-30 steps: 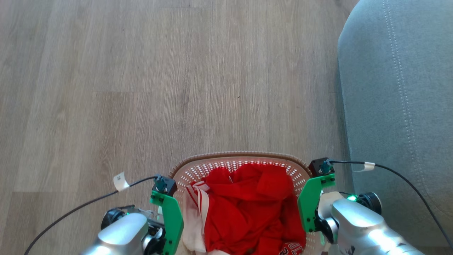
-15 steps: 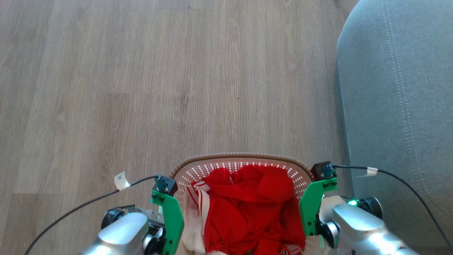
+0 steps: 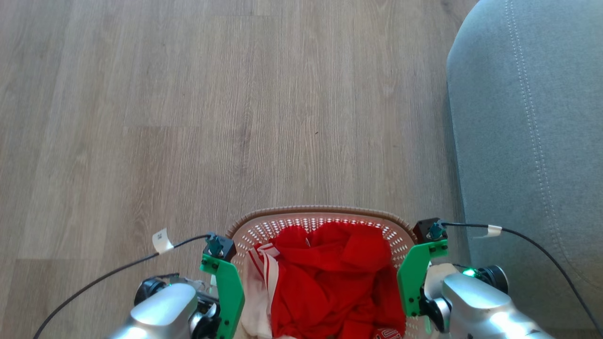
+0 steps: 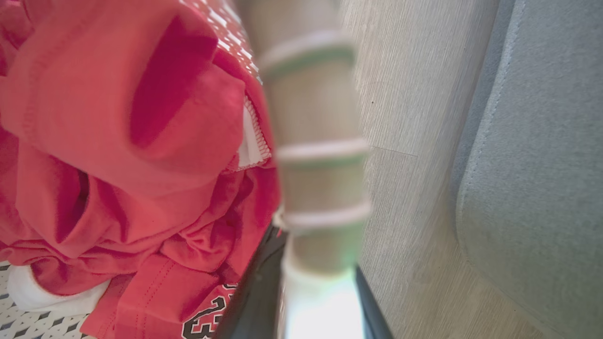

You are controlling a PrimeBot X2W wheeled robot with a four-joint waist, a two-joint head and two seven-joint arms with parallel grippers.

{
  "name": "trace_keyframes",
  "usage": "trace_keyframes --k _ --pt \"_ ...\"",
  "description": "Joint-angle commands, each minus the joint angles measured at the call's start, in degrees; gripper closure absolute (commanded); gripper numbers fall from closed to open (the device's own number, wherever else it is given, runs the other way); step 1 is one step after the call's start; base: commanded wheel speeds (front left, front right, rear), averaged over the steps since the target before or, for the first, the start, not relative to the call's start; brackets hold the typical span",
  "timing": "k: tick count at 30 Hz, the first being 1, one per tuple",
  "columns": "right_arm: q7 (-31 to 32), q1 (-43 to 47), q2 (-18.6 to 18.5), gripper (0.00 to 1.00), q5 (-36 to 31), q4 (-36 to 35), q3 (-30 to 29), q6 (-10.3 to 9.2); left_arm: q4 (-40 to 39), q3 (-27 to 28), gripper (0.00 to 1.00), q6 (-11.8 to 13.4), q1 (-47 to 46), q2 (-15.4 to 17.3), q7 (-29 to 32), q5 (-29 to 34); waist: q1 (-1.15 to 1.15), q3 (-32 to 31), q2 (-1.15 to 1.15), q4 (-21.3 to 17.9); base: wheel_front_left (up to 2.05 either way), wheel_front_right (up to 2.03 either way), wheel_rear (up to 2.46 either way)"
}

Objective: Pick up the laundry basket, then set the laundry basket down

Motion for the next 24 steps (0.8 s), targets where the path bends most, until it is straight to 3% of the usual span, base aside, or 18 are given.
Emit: trace_keyframes --k 1,24 --pt "0.08 0.45 0.45 1.0 -0.71 -0.94 1.84 0.42 -0.67 0.3 1.0 -0.35 -2.01 1.23 -0.09 1.25 0.0 -0.03 0.0 -0.01 0.0 0.0 0.0" --pt "0.59 0.33 0.45 1.0 1.48 -0.53 3.51 0.42 0.22 0.28 1.0 -0.52 -1.8 0.83 -0.48 1.02 0.0 -1.16 0.0 0.28 0.0 0.0 0.0"
